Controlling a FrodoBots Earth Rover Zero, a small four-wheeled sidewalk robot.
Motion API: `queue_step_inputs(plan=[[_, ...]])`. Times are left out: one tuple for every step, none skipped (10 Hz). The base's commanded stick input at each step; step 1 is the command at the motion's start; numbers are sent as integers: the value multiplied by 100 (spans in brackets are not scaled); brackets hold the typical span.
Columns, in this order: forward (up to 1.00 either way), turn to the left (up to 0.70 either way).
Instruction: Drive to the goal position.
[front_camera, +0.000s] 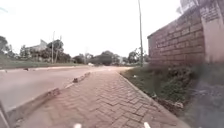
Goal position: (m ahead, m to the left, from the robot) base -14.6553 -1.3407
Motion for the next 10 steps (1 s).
queue_step_inputs(plan=[[0,0],[0,0],[0,0],[0,0],[0,0],[0,0],[0,0],[0,0],[0,0],[0,-50]])
